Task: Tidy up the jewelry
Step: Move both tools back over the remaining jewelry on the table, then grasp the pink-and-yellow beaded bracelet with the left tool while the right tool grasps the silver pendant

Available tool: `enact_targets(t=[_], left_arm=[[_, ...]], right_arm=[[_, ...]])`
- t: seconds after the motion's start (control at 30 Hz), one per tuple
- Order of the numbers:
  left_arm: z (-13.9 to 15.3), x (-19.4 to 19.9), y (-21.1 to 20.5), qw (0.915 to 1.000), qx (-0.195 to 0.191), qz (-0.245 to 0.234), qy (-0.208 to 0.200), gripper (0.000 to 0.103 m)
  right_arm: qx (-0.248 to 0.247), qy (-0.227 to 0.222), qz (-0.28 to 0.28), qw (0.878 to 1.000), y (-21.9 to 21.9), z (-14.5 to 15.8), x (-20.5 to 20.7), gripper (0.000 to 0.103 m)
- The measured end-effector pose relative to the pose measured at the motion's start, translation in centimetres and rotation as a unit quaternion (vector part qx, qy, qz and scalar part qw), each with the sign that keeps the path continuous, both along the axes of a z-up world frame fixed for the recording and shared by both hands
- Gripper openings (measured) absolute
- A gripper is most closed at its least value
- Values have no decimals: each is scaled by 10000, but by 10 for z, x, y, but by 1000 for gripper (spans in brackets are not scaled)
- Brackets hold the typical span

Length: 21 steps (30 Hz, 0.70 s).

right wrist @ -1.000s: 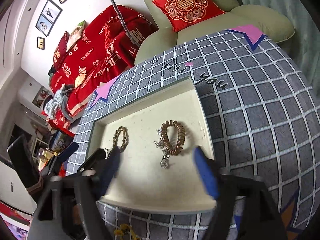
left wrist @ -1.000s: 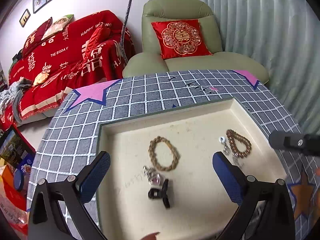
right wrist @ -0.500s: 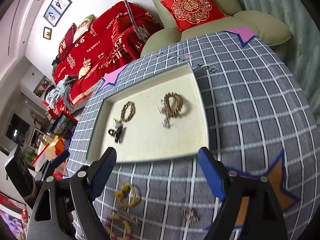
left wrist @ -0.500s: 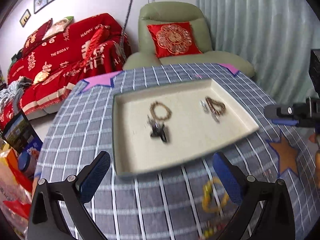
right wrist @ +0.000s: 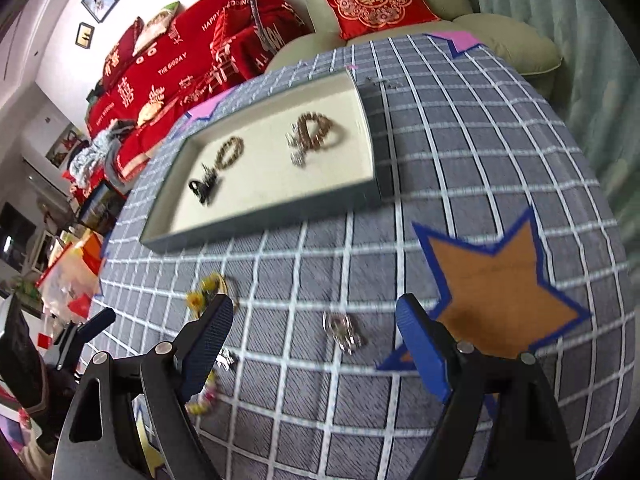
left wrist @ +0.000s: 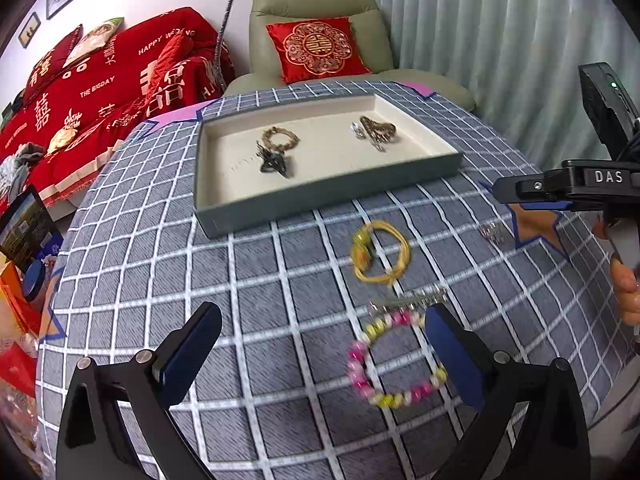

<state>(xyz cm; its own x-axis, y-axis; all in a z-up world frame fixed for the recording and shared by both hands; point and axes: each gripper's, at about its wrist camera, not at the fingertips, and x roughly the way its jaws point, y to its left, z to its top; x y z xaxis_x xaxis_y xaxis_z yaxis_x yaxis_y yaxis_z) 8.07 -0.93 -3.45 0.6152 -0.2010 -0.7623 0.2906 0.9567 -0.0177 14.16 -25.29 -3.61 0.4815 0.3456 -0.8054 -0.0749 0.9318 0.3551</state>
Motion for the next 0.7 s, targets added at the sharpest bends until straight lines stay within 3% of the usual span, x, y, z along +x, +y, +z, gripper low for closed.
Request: enact_targets(t=[0.37,0.47,0.6,0.7], left_arm=[[-19,-5,-7,9998,21,-18,216,97],[-22,-5,-10,9996,38,-81,272,87],[-28,-4,-15,9992,70,-162,346,87],[-31,-5,-20,9987,108,-264,413,77]], right_arm=[[-452,85,70,9989,6,-22,-17,86],[-543,93,83,9984,6,-26,-16,86],[-686,59,131,9975,10,-28,-16,86],[-822,2,197,9964,15,-29,-16,85]])
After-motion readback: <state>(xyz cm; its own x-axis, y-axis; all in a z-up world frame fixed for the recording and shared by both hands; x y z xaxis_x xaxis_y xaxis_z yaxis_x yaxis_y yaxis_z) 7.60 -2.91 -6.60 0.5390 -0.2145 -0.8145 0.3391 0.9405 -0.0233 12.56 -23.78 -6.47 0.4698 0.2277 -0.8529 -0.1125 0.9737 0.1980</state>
